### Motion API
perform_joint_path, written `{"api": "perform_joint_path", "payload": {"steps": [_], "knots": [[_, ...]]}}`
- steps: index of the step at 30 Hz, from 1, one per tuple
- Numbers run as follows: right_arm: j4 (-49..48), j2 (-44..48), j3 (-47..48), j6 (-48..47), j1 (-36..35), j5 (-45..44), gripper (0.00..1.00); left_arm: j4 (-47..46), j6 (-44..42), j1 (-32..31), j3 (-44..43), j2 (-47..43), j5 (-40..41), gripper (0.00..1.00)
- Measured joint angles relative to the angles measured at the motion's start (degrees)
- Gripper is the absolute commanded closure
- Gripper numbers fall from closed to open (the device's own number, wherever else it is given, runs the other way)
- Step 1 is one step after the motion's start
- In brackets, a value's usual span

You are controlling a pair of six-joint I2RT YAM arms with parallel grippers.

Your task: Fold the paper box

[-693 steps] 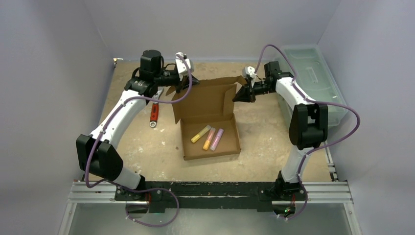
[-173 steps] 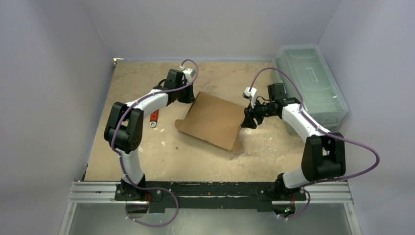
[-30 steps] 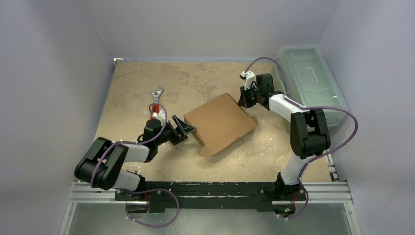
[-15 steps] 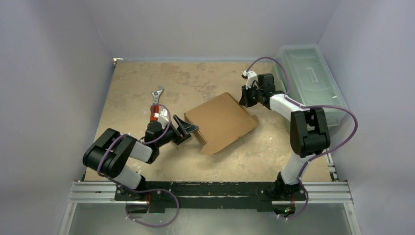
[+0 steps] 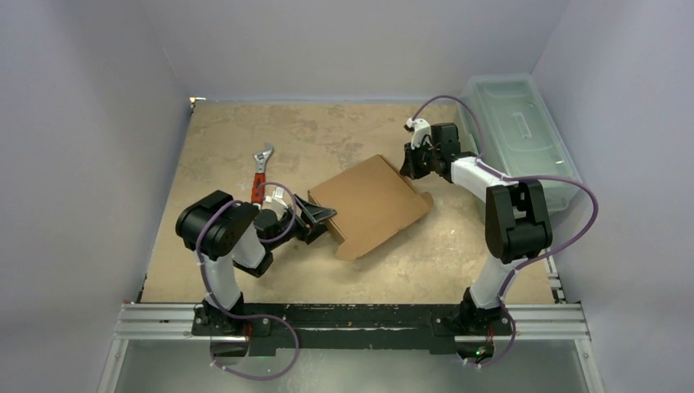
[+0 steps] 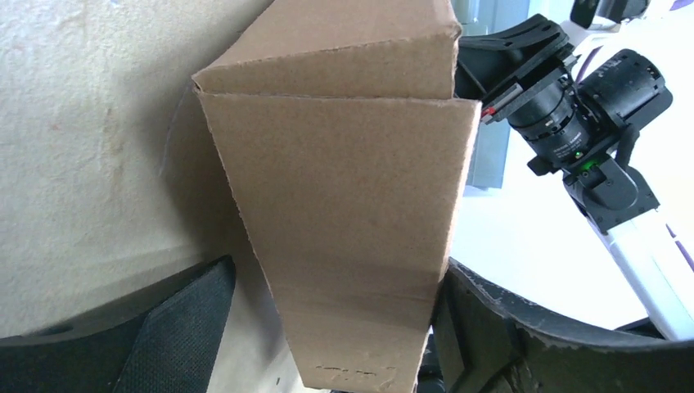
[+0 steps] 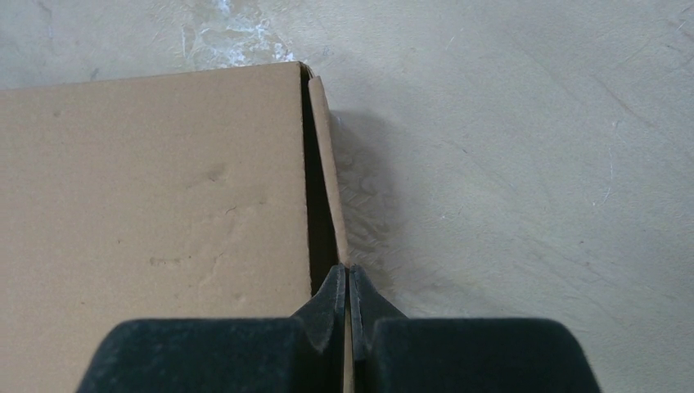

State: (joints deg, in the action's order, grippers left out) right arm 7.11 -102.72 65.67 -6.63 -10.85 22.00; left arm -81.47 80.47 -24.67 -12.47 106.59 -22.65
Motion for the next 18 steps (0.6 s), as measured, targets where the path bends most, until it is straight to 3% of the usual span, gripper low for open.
{"api": "perform_joint_path", "payload": {"steps": [5,8,18], "knots": [[0.0,0.1,0.0,0.0,0.0,0.5,1.0,-1.8,3.2,-0.2,-0.3,2.7,0.4,0.51],[0.2,0.3,0.0,-0.3,0.0,1.6,0.94,-2.0,4.3,-0.2,-0.3,3.3,0.6,0.61],[6.3,8.5,-2.6,-5.6,0.4,3.9,0.47,-2.3,7.0,-0.4,0.0,3.3,1.0,0.72]]}}
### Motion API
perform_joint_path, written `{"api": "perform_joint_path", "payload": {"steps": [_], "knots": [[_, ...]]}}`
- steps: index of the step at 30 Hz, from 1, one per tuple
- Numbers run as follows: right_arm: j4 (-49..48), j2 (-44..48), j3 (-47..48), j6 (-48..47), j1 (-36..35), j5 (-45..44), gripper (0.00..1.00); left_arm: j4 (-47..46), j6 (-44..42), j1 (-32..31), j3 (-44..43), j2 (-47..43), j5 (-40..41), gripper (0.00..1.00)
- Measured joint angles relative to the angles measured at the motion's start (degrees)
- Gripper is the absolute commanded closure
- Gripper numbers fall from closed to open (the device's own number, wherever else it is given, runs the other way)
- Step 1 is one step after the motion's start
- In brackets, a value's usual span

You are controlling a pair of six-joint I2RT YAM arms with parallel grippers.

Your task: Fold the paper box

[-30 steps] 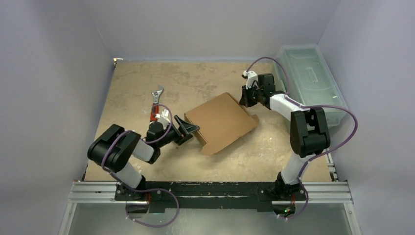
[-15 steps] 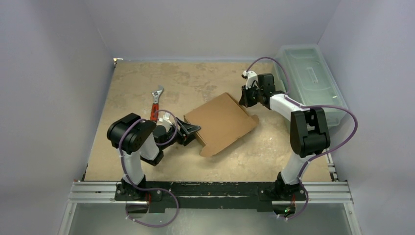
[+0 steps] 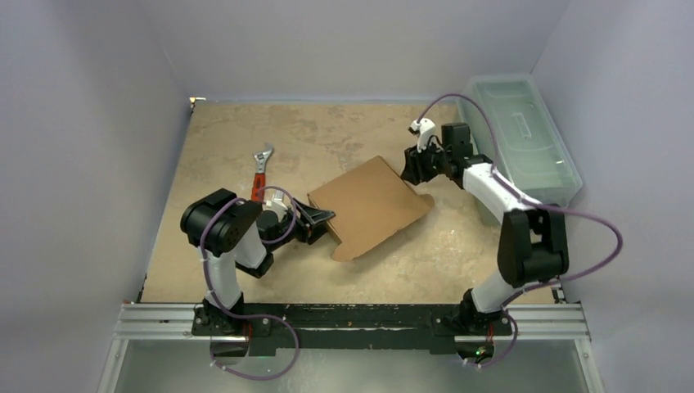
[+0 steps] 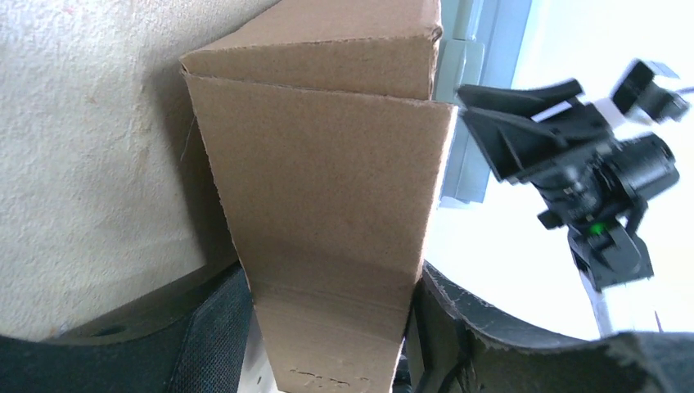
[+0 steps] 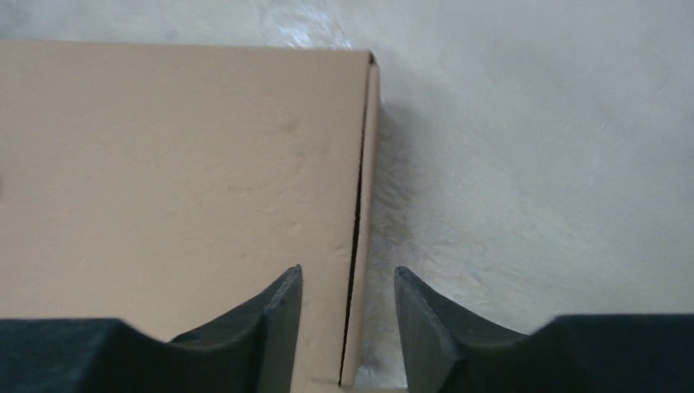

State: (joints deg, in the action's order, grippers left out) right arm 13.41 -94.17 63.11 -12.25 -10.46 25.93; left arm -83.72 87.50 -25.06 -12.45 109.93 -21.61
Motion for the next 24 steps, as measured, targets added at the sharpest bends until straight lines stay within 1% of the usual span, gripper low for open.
{"api": "perform_joint_path", "payload": {"steps": [3,4,7,8,10,13,16,18,20,22,24], "knots": [[1.4,7.4,-0.6,-3.2,0.0,2.1,0.34,0.0,1.3,0.0,0.0,-0.3,0.0,0.79],[1.6,10.4,-0.9,-4.8,0.0,3.3,0.28,0.2,1.8,0.0,0.0,-0.7,0.0,0.8],[2.4,19.0,-2.6,-12.1,0.0,9.7,0.03,3.1,3.4,0.0,-0.2,-3.5,0.0,0.8],[2.9,21.0,-3.4,-14.9,0.0,11.7,0.01,5.4,3.6,0.0,-0.5,-5.3,0.0,0.8],[4.9,25.3,-6.4,-24.9,-0.2,17.7,0.01,11.8,3.7,0.0,-1.5,-9.9,0.0,0.8],[10.8,29.3,-12.0,-41.2,-0.9,24.6,0.01,26.0,2.4,0.0,-5.3,-17.5,0.3,0.8],[17.1,29.8,-14.7,-53.5,-2.3,28.1,0.01,43.5,-0.1,0.0,-11.9,-24.3,1.8,0.8],[19.1,29.6,-14.7,-58.5,-3.0,29.1,0.01,53.0,-1.4,0.0,-16.0,-27.2,3.3,0.8],[19.9,29.7,-14.7,-62.6,-3.9,29.3,0.01,58.8,-1.8,0.2,-18.4,-28.6,4.0,0.81],[19.7,29.8,-14.8,-65.0,-5.1,28.9,0.01,62.7,-1.8,0.3,-19.6,-29.5,4.2,0.81],[17.8,30.3,-15.9,-65.7,-6.9,28.1,0.01,64.3,-1.6,0.3,-19.7,-29.7,4.2,0.81]]}}
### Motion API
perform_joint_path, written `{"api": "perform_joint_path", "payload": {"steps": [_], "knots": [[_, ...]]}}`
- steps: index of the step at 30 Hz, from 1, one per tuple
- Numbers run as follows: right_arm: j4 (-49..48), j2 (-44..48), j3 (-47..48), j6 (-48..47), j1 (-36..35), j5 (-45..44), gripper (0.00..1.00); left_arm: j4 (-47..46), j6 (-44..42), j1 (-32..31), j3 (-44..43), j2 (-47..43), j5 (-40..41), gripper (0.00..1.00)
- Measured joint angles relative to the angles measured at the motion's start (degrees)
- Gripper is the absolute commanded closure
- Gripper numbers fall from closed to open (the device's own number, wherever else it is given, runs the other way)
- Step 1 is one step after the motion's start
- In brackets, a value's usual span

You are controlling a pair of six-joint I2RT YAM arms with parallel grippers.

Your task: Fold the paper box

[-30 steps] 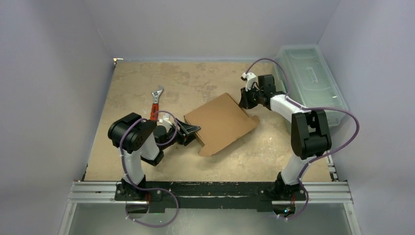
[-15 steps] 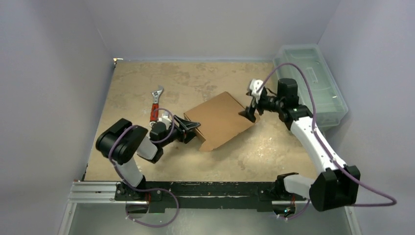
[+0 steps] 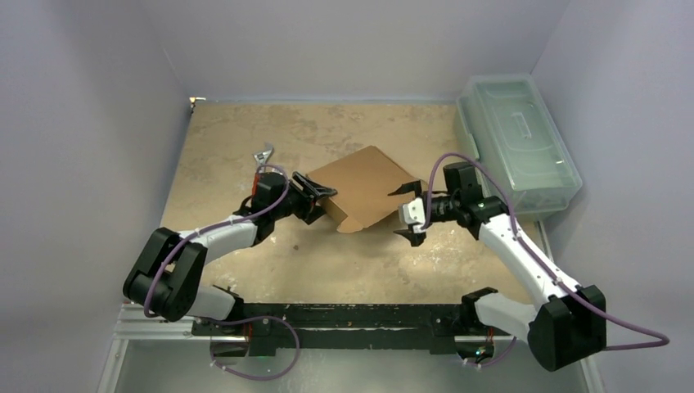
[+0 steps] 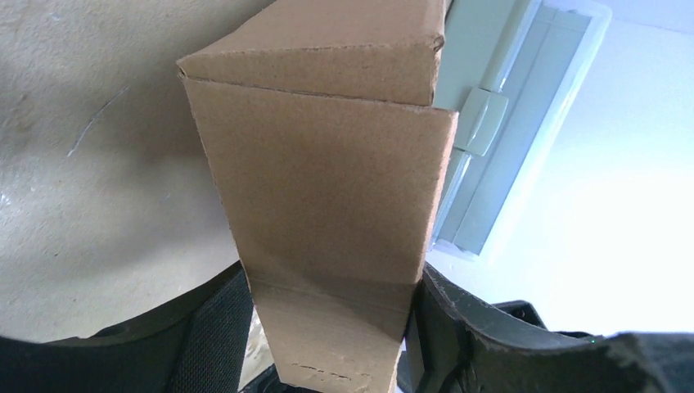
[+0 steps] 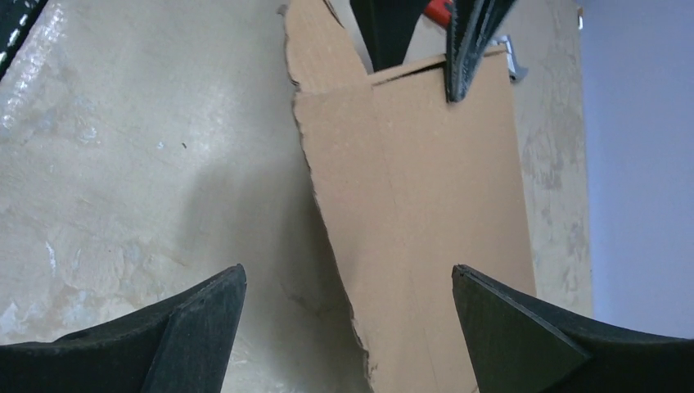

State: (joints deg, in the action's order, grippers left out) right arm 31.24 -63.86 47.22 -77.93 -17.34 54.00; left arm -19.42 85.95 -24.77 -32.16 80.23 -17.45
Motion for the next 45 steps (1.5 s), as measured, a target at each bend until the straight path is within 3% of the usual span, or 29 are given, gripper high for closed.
{"api": "perform_joint_path", "payload": {"steps": [13,27,30,39,45], "knots": [[-27.4,1.1,-12.8,4.6,-7.5,-14.9,0.01,5.1,4.7,0.0,-2.8,-1.7,-0.6,0.82],[-64.4,-8.0,-25.3,8.8,-10.3,-23.5,0.02,5.5,8.0,0.0,-2.7,-3.0,-1.3,0.82],[-69.5,-9.4,-26.0,9.4,-11.0,-24.7,0.06,5.4,8.1,0.0,-2.5,-3.0,-1.6,0.82],[-76.0,-10.9,-27.7,10.0,-12.4,-26.3,0.38,3.3,10.1,0.5,-0.7,-4.2,-1.9,0.78],[-76.8,-10.8,-28.0,10.6,-12.5,-26.3,0.42,2.7,10.6,0.8,-0.2,-4.9,-2.2,0.59]]}}
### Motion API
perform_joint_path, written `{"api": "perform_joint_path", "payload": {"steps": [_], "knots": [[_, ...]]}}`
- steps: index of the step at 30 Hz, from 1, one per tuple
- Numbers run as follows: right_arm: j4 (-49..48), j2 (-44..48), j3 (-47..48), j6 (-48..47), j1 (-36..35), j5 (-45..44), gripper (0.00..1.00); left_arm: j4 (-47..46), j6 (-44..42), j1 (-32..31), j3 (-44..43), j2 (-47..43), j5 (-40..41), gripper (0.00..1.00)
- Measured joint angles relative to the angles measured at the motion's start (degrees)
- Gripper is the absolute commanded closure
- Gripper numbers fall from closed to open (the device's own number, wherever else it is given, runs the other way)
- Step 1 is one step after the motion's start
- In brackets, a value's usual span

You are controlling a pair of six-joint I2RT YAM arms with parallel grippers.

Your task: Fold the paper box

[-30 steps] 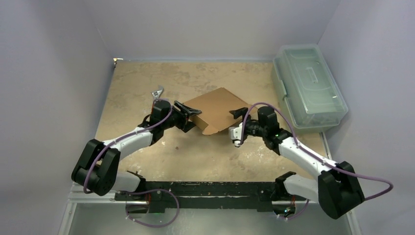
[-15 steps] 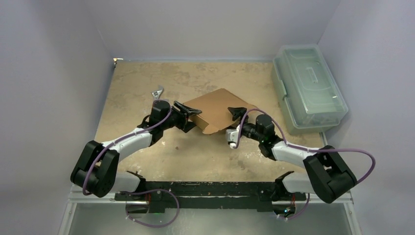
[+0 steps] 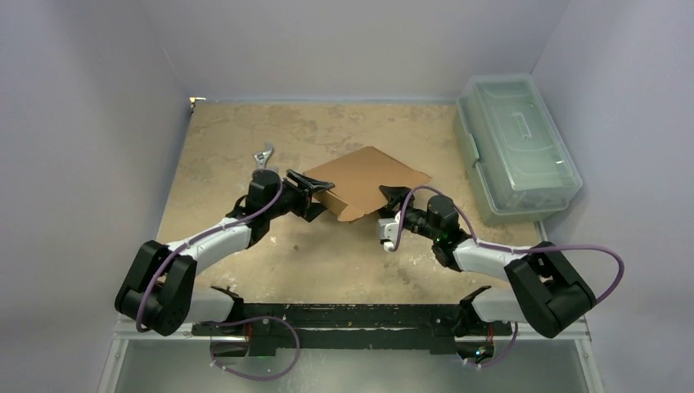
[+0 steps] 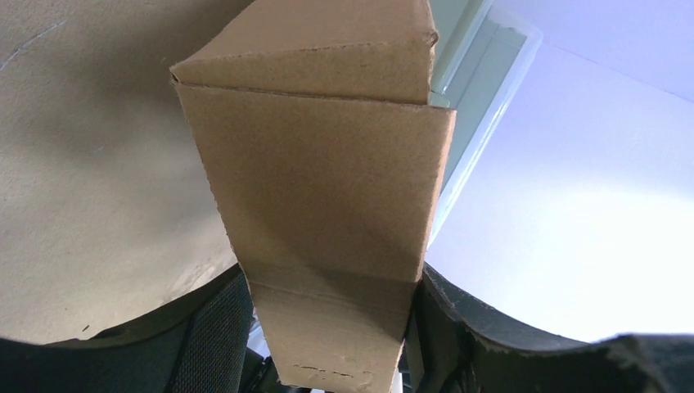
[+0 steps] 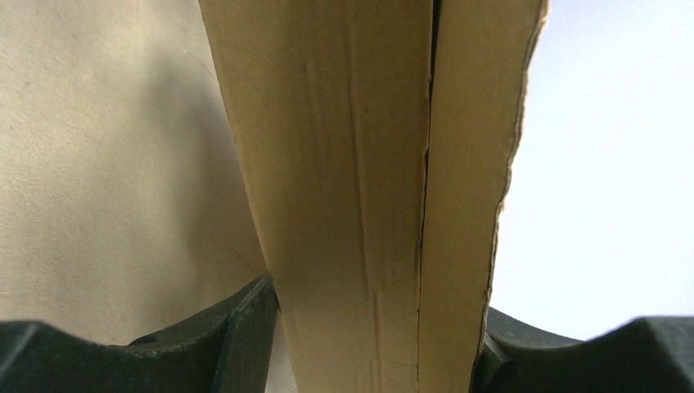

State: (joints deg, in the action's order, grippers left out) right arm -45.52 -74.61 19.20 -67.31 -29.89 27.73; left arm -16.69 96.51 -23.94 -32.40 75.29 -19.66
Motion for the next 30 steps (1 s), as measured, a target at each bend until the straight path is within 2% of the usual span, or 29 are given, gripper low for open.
{"api": "perform_joint_path", "payload": {"steps": [5,12,18,21,26,30], "knots": [[-0.2,0.4,0.0,2.0,-0.1,0.0,0.45,-0.1,0.0,0.7,0.2,-0.9,-0.8,0.37],[2.0,1.8,1.8,8.0,-0.1,0.0,0.52,-0.6,-1.8,2.4,0.2,-4.9,-2.4,0.18],[7.9,2.0,7.5,13.7,-0.1,0.0,0.54,3.3,-10.9,5.0,-1.2,-9.4,-3.3,0.15],[12.0,2.0,10.7,15.8,-0.1,-0.1,0.54,8.5,-18.5,6.6,-3.8,-12.5,-3.1,0.14],[20.1,2.0,17.7,21.4,0.4,0.2,0.54,18.9,-33.3,7.5,-13.5,-19.2,-0.4,0.09],[26.8,2.0,24.1,27.3,1.5,0.8,0.54,23.6,-44.2,7.5,-21.6,-24.8,2.7,0.09]]}}
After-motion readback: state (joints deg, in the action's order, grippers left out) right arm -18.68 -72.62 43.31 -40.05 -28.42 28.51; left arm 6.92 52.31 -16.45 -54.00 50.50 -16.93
